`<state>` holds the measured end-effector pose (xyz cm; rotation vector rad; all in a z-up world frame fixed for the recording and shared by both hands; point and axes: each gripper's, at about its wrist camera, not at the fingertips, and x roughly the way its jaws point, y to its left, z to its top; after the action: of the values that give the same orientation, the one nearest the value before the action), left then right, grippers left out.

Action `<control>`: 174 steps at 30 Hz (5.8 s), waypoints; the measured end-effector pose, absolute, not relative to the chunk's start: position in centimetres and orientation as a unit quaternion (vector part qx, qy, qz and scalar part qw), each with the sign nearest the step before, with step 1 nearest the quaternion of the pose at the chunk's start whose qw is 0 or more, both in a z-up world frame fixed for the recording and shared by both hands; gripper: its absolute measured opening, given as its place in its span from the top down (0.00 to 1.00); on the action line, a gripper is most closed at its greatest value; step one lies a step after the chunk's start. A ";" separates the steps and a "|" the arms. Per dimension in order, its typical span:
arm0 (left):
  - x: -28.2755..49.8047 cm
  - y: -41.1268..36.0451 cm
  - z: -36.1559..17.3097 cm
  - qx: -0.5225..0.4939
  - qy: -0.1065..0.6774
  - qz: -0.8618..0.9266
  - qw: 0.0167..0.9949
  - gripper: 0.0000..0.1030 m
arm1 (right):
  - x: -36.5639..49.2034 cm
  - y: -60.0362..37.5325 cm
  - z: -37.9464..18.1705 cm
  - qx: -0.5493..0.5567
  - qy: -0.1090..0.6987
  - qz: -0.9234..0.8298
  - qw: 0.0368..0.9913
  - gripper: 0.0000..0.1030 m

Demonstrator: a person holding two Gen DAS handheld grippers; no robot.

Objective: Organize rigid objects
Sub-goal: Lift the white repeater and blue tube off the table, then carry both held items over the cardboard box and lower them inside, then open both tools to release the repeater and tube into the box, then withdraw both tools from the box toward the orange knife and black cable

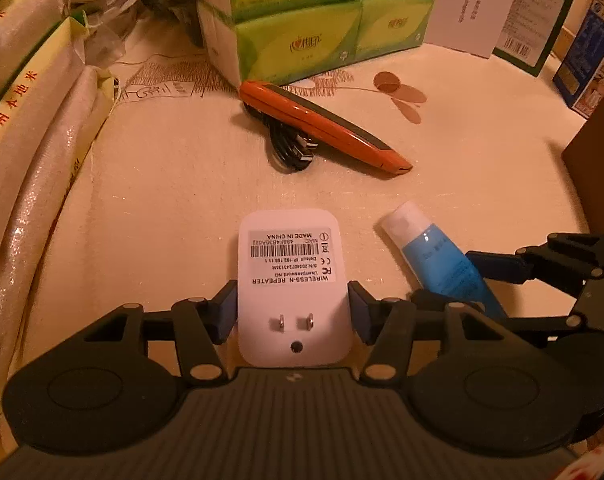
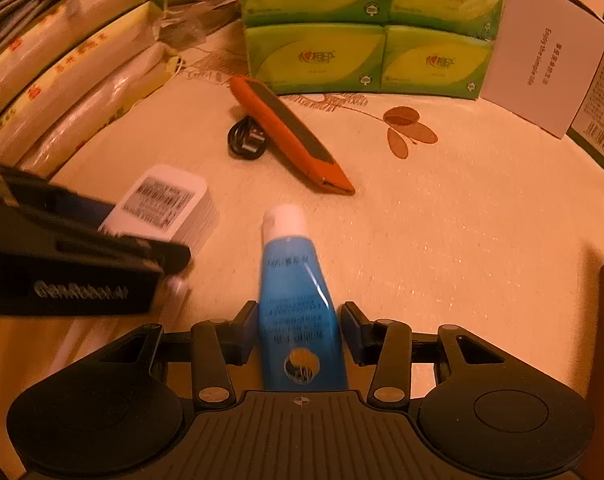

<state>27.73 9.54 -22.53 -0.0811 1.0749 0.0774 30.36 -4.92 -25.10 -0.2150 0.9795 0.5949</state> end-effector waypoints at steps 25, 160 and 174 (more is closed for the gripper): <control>23.0 4.3 -13.7 -0.047 0.486 -0.004 0.873 0.50 | 25.1 -14.1 -14.3 0.022 0.451 0.237 0.860 0.65; 20.1 0.1 -11.3 -0.078 0.503 -0.049 0.860 0.51 | 20.7 -22.4 -12.0 0.109 0.488 0.144 0.854 0.30; 22.5 4.6 -14.2 -0.061 0.514 0.015 0.856 0.51 | 25.2 -17.2 -14.8 0.055 0.486 0.178 0.854 0.30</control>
<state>22.47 4.64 -14.18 -0.1292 1.0800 0.0316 25.19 -17.24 -14.79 0.1149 1.0234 0.3740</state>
